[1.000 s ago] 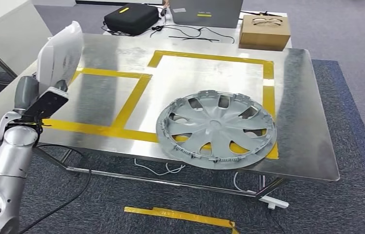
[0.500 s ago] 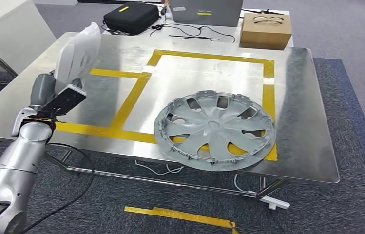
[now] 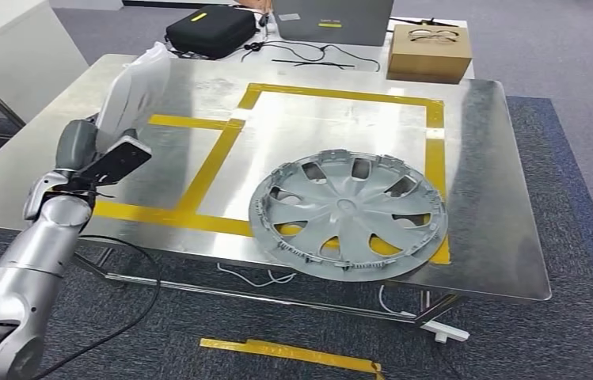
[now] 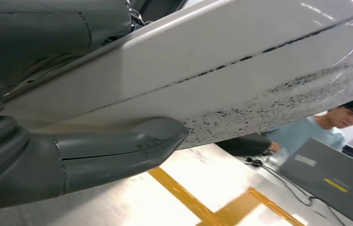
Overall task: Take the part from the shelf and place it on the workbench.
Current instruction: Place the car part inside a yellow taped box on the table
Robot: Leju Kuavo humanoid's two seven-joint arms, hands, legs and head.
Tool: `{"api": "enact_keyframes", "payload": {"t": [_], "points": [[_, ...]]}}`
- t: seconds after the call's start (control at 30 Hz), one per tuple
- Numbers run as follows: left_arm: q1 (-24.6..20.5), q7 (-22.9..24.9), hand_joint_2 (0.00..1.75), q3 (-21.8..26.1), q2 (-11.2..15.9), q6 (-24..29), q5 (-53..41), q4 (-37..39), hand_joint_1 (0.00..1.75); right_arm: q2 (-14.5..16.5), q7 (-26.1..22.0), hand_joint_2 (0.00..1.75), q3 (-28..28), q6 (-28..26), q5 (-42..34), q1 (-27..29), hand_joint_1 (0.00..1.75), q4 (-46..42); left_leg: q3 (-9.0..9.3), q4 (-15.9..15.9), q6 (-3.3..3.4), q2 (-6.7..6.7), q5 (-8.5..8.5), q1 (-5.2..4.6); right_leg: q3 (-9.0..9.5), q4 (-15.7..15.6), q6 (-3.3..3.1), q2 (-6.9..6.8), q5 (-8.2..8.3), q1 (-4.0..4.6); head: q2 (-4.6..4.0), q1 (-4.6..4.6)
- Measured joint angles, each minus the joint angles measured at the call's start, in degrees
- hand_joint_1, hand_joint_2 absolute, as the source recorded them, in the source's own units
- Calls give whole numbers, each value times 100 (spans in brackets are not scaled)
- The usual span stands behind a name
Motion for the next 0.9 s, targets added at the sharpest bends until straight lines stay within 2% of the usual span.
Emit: {"api": "enact_keyframes", "payload": {"t": [0.07,0.1,0.17,0.2,0.23,0.27,0.3,0.37,0.4,0.43,0.5,0.57,0.63,0.7,0.73,0.77,0.8,0.83,0.9], "points": [[-80,37,175,-20,3,106,-161,147,175,-10,-2,175,0,-2,37,-5,0,-1,24,-41,56,3,14,27,-67,114,62,-10,-99,1,0,14],[-148,50,175,-40,6,181,-282,251,175,-16,0,175,0,-2,62,-10,0,-2,37,-60,82,6,21,43,-176,323,90,-15,-217,-2,0,27],[-333,100,175,-131,39,380,-684,548,175,-32,1,175,-1,16,103,-29,0,-2,38,-65,113,11,19,48,-549,1061,129,-22,-535,-15,0,50],[-428,138,175,-198,68,470,-941,739,175,-40,1,175,-2,29,119,-48,0,-2,40,-64,117,13,17,47,-721,1406,142,-23,-643,-18,0,51],[-526,177,175,-275,103,532,-1184,935,175,-48,2,175,-2,42,135,-67,0,-2,44,-63,118,14,15,46,-816,1597,150,-24,-657,-18,0,50],[-622,211,175,-355,134,568,-1385,1126,175,-54,9,175,-2,48,155,-81,0,-2,50,-62,117,14,13,46,-797,1552,151,-26,-555,-20,0,51],[-718,244,175,-432,165,598,-1553,1308,175,-60,25,175,-2,48,177,-86,0,-2,57,-60,114,12,10,47,-678,1294,147,-29,-361,-25,0,51],[-920,302,175,-565,229,670,-1796,1634,175,-73,64,175,-2,46,219,-78,0,-1,55,-48,87,5,4,34,-328,537,130,-40,12,-33,0,53],[-1018,332,175,-625,259,704,-1893,1785,175,-78,75,175,-2,46,234,-72,0,1,36,-36,64,2,8,22,-194,249,110,-40,87,-35,0,51],[-1106,364,175,-680,290,732,-1972,1920,175,-79,78,175,-2,50,246,-65,0,2,15,-28,35,1,18,9,-125,99,89,-37,94,-34,0,45],[-1240,428,175,-792,326,778,-2123,2160,175,-78,62,175,-2,61,264,-53,0,3,-7,-24,-18,2,36,-2,-94,40,30,-19,59,-36,0,36],[-1331,479,175,-895,344,836,-2257,2366,175,-74,34,175,-2,70,280,-50,0,3,-37,69,-71,6,-43,6,-77,27,-34,-11,77,-56,0,27],[-1415,515,175,-980,358,889,-2339,2550,175,-73,2,175,-1,72,290,-53,0,3,-245,553,-120,6,-316,16,-55,13,-91,-14,84,-71,0,7],[-1457,540,175,-1053,373,914,-2389,2706,175,-73,-13,175,-2,72,293,-49,0,3,-590,1311,-147,6,-621,18,-45,15,-119,-15,74,-68,0,-3],[-1462,556,175,-1090,378,920,-2432,2778,175,-73,-14,175,-2,72,295,-45,0,3,-703,1549,-149,6,-667,19,-37,16,-124,-14,70,-67,0,-3],[-1466,580,175,-1127,380,926,-2487,2844,175,-73,-15,175,-2,72,297,-44,0,3,-726,1586,-143,6,-607,19,-26,17,-128,-12,64,-65,0,-4],[-1481,609,175,-1161,381,932,-2545,2903,175,-73,-15,175,-2,74,299,-43,0,3,-635,1380,-128,6,-440,19,-9,18,-128,-10,56,-62,0,-4],[-1506,641,175,-1193,382,936,-2592,2958,175,-73,-15,175,-2,76,302,-42,0,3,-465,1008,-105,6,-216,18,14,18,-122,-8,43,-58,0,-3],[-1585,695,175,-1242,383,945,-2634,3058,175,-73,-14,175,-2,81,306,-43,0,3,-124,294,-59,6,48,0,31,25,-93,-7,13,-33,0,1]]}}
